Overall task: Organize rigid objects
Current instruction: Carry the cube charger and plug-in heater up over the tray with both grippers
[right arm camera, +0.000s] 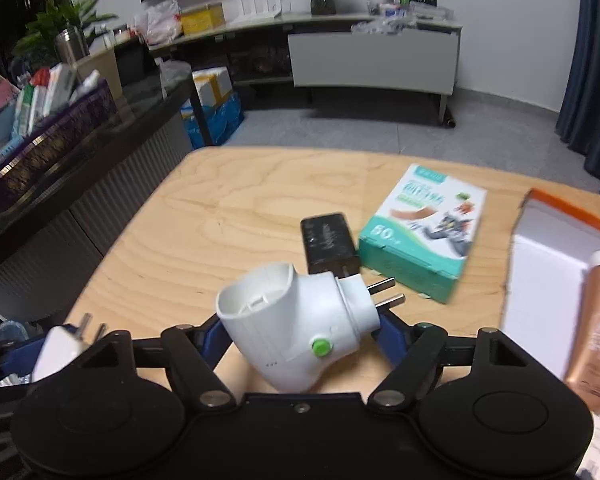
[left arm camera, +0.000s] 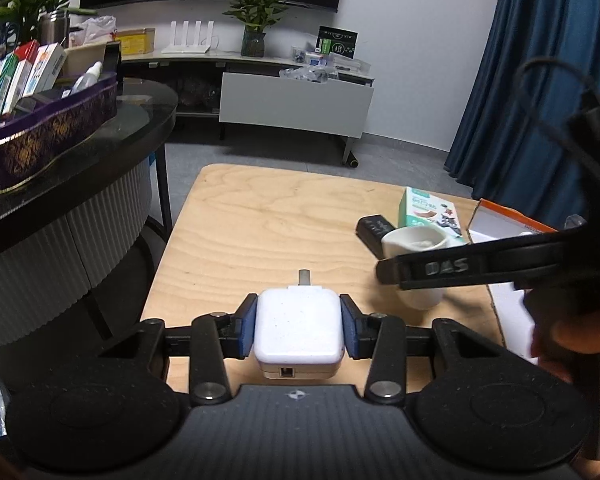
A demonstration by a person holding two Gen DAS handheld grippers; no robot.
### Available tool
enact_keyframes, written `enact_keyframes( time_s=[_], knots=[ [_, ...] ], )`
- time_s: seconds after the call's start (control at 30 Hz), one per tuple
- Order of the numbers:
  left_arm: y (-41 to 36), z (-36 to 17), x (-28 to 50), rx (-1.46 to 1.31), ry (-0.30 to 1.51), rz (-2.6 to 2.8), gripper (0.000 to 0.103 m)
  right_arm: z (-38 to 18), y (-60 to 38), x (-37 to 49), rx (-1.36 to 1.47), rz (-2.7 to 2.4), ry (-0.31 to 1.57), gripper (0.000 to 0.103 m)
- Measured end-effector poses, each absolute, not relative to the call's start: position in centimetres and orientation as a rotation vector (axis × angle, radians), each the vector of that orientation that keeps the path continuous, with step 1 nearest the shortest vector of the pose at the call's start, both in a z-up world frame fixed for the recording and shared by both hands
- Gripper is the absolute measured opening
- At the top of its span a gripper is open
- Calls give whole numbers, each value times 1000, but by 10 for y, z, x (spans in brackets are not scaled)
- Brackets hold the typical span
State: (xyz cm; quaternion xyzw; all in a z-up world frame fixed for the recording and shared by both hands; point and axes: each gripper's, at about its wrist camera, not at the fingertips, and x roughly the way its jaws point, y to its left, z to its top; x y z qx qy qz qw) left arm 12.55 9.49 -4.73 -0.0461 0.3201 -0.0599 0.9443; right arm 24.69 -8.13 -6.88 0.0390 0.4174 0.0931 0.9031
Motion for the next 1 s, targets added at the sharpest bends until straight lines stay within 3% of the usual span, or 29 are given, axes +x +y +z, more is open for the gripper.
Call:
enact_keyframes(
  time_s=[0.47,1.0],
  knots=[
    [30,-13,99,-30,607,-266,42,10,-164,140,100,14,694,88],
    [-81,0,84,39,593,-513,42,14,-262,38,175,-258,635,88]
  ],
)
